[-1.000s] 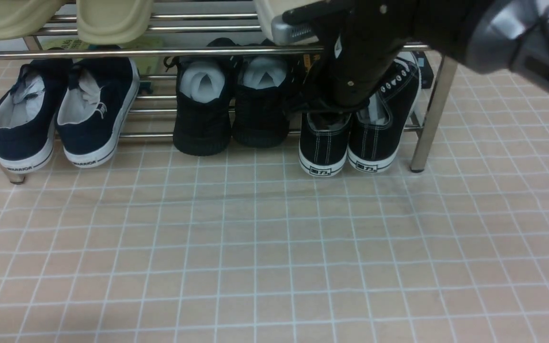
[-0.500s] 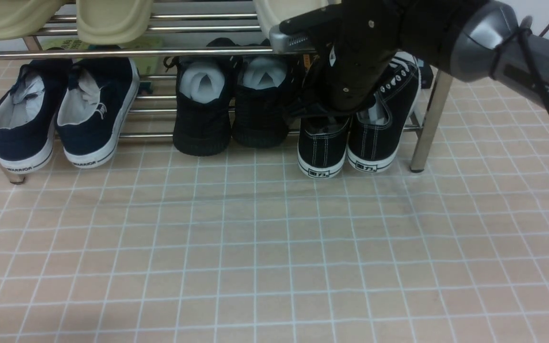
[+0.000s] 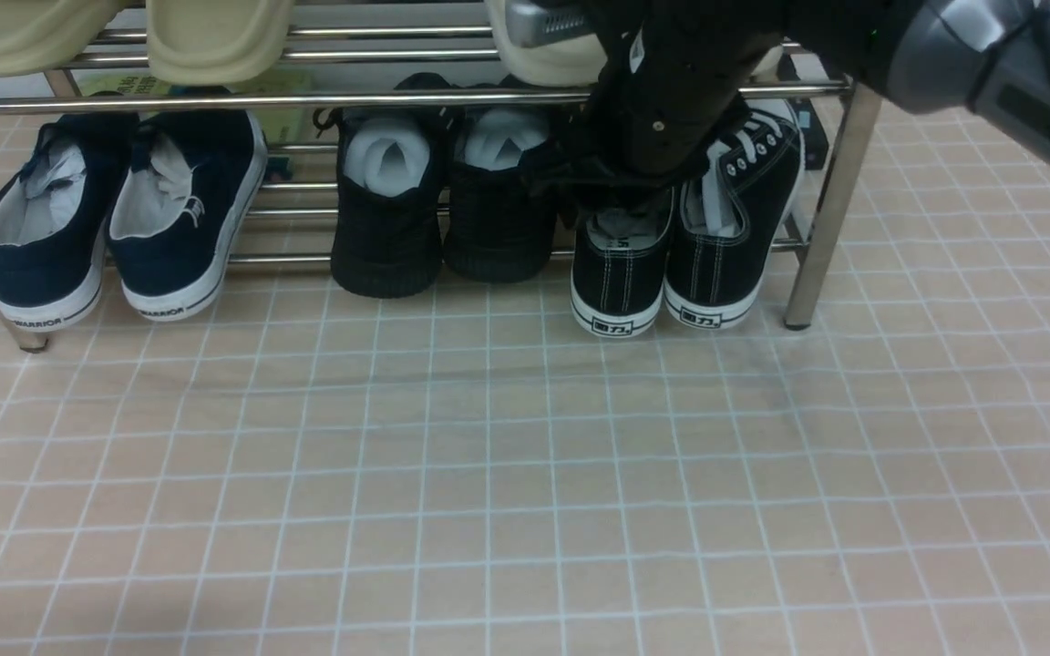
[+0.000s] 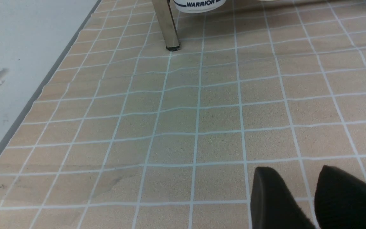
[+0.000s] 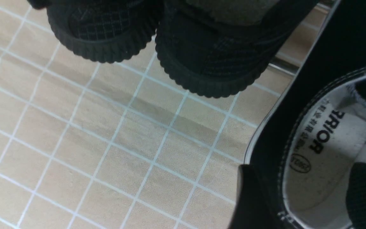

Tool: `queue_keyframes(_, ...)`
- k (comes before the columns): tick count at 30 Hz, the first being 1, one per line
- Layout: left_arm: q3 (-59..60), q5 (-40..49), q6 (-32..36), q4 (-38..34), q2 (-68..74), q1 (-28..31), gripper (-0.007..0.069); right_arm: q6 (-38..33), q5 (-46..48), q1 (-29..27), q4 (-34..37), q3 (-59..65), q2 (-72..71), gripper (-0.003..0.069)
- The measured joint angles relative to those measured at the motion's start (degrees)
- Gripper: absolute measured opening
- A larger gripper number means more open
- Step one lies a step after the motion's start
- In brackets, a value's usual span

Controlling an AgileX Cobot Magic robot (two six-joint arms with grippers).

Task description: Take the shoes off the shelf from the light coffee tablecloth by hand.

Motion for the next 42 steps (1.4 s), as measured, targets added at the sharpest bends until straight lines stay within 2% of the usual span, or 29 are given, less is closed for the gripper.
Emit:
queue_keyframes(8, 0.0, 0.0, 0.0, 0.0, 0.0, 0.0, 0.0239, 0.0, -0.9, 0.0, -0.1, 0.0, 3.6, 0.0402)
queue_keyframes(11, 0.0, 0.0, 0.0, 0.1, 0.0, 0.0, 0.0239, 0.0, -1.4, 0.0, -0.3, 0.0, 4.4, 0.038)
queue_keyframes(13, 0.0, 0.0, 0.0, 0.1, 0.0, 0.0, 0.0239, -0.2, -1.6, 0.0, -0.5, 0.0, 5.4, 0.0323)
queue_keyframes(19, 0.0, 0.0, 0.0, 0.1, 0.0, 0.0, 0.0239, -2.2, -0.9, 0.1, -0.4, 0.0, 6.1, 0.0029)
queue_keyframes(20, 0.0, 0.0, 0.0, 0.1, 0.0, 0.0, 0.0239, -2.4, -0.6, 0.1, -0.4, 0.0, 6.0, 0.0012)
queue_keyframes(29, 0.0, 0.0, 0.0, 0.1, 0.0, 0.0, 0.0239, -3.0, 5.3, 0.1, 0.9, 0.0, 1.9, 0.0009)
queue_keyframes(42, 0.0, 0.0, 0.0, 0.1, -0.1, 0.0, 0.0239, -5.4, 8.4, 0.2, 2.7, 0.0, -5.0, 0.001)
